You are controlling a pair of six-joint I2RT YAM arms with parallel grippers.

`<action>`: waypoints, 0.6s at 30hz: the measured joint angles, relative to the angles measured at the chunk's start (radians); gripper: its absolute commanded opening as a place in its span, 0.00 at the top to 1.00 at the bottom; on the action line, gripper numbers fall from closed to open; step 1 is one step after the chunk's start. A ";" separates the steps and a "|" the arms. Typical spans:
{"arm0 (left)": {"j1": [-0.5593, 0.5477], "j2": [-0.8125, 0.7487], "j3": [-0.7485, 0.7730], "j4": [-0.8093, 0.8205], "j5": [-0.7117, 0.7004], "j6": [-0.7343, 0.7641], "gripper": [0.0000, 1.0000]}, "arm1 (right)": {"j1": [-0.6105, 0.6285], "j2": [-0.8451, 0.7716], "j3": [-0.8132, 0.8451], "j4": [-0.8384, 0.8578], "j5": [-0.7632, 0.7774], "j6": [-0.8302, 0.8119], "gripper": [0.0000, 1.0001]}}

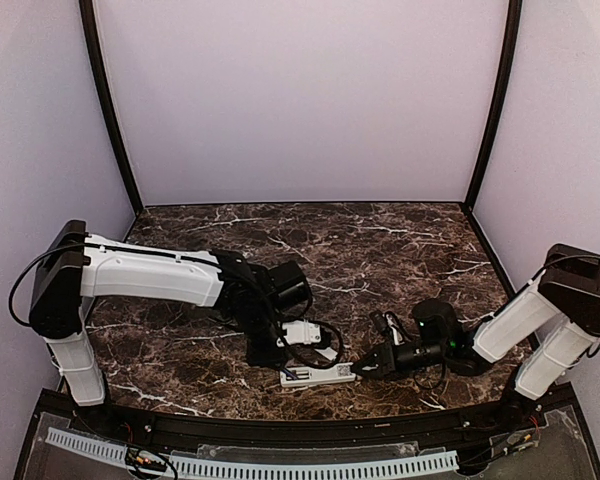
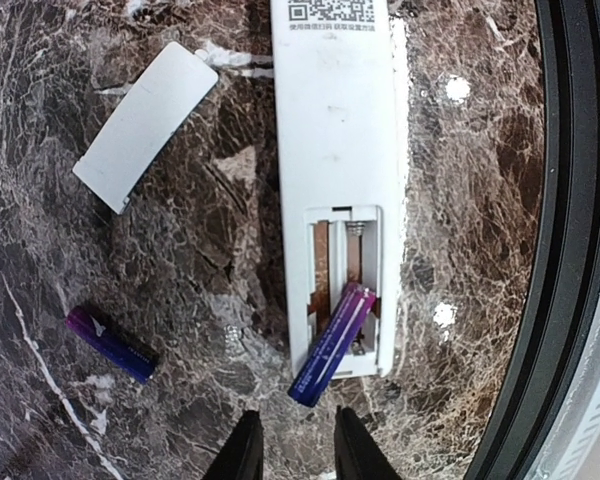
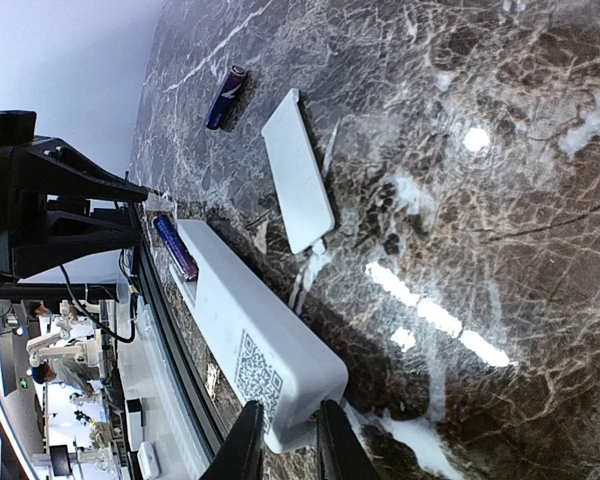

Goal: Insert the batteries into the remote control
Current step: Pick up the battery from the battery compartment.

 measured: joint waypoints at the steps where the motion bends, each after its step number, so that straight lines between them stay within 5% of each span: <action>1: 0.000 0.000 -0.002 0.000 0.001 0.006 0.75 | 0.000 0.000 0.000 0.000 0.000 0.000 0.82; 18: 0.000 0.000 -0.011 0.028 0.058 0.074 0.75 | 0.000 0.001 0.002 0.000 0.000 0.000 0.82</action>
